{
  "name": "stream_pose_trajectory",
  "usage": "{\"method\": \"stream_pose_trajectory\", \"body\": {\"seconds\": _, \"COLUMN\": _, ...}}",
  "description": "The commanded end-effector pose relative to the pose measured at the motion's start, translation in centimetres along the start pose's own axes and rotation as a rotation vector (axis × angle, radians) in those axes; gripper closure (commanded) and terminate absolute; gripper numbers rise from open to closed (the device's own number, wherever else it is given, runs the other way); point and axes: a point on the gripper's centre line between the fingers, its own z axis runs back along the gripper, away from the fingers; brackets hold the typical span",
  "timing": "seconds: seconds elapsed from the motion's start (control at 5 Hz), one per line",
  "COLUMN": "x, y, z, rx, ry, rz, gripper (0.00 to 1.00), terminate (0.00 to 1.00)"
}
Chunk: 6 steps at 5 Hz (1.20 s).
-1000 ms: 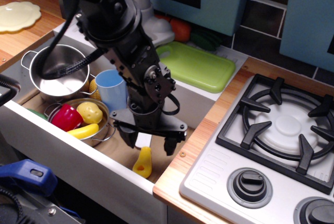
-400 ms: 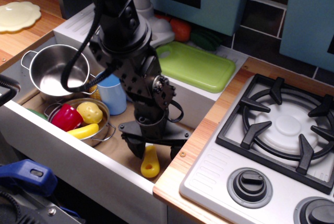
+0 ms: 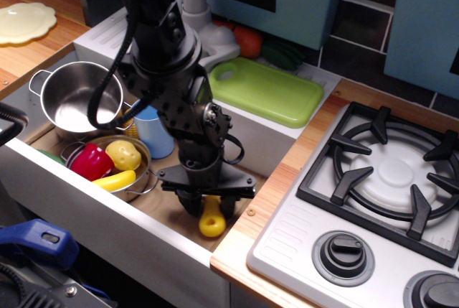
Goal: Put knife on cutting board
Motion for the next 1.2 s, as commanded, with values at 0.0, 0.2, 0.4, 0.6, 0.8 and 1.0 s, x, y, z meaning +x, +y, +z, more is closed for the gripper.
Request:
{"method": "stream_pose_trajectory", "body": {"seconds": 0.0, "x": 1.5, "y": -0.5, "z": 2.5, "rx": 0.041, "ry": -0.029, "rz": -0.023, "gripper": 1.0, "terminate": 0.0}}
{"method": "stream_pose_trajectory", "body": {"seconds": 0.2, "x": 0.4, "y": 0.0, "z": 4.1, "rx": 0.095, "ry": -0.033, "rz": -0.019, "gripper": 1.0, "terminate": 0.0}}
{"method": "stream_pose_trajectory", "body": {"seconds": 0.4, "x": -0.2, "y": -0.2, "z": 6.0, "rx": 0.135, "ry": -0.042, "rz": -0.01, "gripper": 1.0, "terminate": 0.0}}
{"method": "stream_pose_trajectory", "body": {"seconds": 0.6, "x": -0.4, "y": -0.6, "z": 7.9, "rx": 0.171, "ry": -0.069, "rz": 0.016, "gripper": 1.0, "terminate": 0.0}}
{"method": "stream_pose_trajectory", "body": {"seconds": 0.8, "x": -0.4, "y": -1.2, "z": 9.2, "rx": 0.185, "ry": -0.103, "rz": 0.03, "gripper": 1.0, "terminate": 0.0}}
{"method": "stream_pose_trajectory", "body": {"seconds": 1.0, "x": 0.3, "y": -2.0, "z": 10.7, "rx": 0.196, "ry": -0.123, "rz": 0.005, "gripper": 1.0, "terminate": 0.0}}
